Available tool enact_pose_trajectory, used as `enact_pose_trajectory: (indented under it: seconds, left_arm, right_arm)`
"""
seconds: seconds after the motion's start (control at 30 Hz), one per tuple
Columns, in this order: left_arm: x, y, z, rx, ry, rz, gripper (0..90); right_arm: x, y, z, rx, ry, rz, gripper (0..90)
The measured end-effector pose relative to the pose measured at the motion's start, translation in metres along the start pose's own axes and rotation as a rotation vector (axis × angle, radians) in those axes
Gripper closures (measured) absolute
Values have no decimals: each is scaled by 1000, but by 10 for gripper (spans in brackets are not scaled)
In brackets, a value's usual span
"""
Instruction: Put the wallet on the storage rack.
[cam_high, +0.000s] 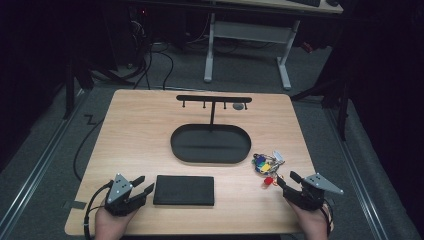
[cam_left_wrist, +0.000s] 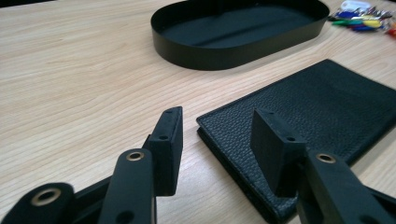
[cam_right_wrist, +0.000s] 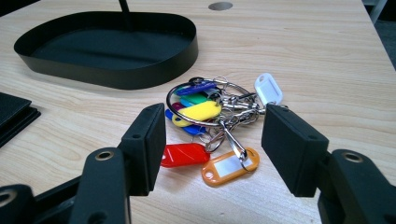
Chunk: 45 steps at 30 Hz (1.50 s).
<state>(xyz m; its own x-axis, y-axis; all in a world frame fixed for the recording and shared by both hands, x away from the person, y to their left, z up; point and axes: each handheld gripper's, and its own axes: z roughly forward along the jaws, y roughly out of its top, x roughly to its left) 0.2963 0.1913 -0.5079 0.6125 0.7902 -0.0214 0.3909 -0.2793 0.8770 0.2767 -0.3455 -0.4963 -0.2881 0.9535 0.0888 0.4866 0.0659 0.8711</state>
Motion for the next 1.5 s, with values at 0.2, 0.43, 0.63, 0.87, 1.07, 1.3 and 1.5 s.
enact_pose_trajectory:
  seconds: [0.2,0.43,0.63,0.87,1.07,1.3,1.5]
  left_arm:
    - [2,-4,2,55,30,-2,630]
    - [-1,-4,0,93,35,48,721]
    - [-20,-3,4,91,-19,163,721]
    - [-56,0,22,128,-122,359,515]
    - [-66,-1,27,120,-162,417,469]
    - [-75,0,40,127,-175,462,424]
    - [-82,-3,49,125,-145,548,376]
  right_arm:
    - [5,1,4,8,28,-21,436]
    - [7,1,5,15,41,-35,444]
    - [5,1,7,26,49,-24,445]
    - [6,0,9,38,59,-28,445]
    - [6,-1,10,45,60,-31,445]
    - [4,-4,6,53,55,-26,446]
    - [0,-7,1,49,45,-8,447]
